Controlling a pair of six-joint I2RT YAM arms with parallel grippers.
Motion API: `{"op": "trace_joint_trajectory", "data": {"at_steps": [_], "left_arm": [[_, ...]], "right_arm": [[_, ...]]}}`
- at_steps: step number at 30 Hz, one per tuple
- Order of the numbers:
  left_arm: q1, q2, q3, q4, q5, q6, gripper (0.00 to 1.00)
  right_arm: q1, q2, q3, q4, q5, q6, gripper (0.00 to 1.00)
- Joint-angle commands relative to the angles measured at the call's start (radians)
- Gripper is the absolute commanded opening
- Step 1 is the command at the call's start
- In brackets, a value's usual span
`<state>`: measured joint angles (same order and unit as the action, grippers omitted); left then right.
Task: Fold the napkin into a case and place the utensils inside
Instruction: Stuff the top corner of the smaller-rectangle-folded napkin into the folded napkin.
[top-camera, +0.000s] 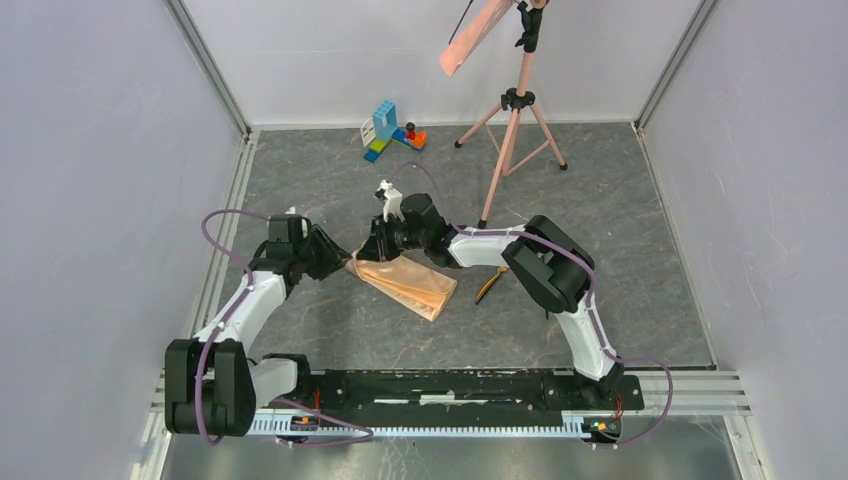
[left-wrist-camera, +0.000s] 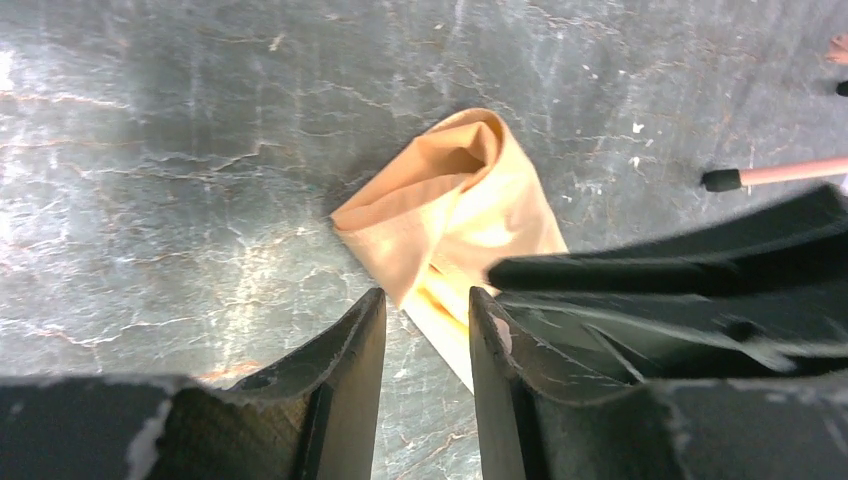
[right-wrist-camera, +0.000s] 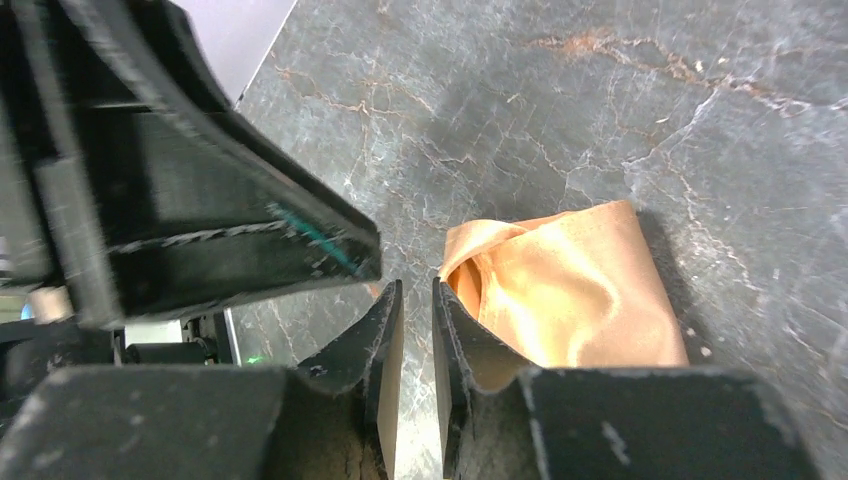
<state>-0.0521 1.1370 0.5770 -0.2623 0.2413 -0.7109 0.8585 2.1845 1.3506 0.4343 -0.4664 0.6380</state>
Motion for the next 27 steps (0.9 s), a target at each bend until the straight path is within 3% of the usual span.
{"op": "trace_joint_trajectory", "data": {"at_steps": [1,6,12,21,27], "left_arm": [[0.029,0.048,0.038,-0.039,0.032,-0.006,0.43],[0.029,0.161,0.07,0.003,0.078,-0.008,0.4],[0.026,0.247,0.074,0.068,0.116,-0.021,0.35],[0.0,0.303,0.086,0.124,0.13,-0.035,0.32],[-0.013,0.327,0.098,0.13,0.127,-0.031,0.33]], "right_arm": [[-0.019,-0.095,-0.042,-0.015,0.014,-0.051,0.23],[-0.024,-0.085,-0.049,-0.035,0.033,-0.084,0.2],[-0.013,0.002,-0.002,-0.061,0.041,-0.106,0.08],[0.039,0.118,0.082,-0.112,0.082,-0.133,0.04],[0.033,0.089,0.053,-0.109,0.102,-0.142,0.03]]}}
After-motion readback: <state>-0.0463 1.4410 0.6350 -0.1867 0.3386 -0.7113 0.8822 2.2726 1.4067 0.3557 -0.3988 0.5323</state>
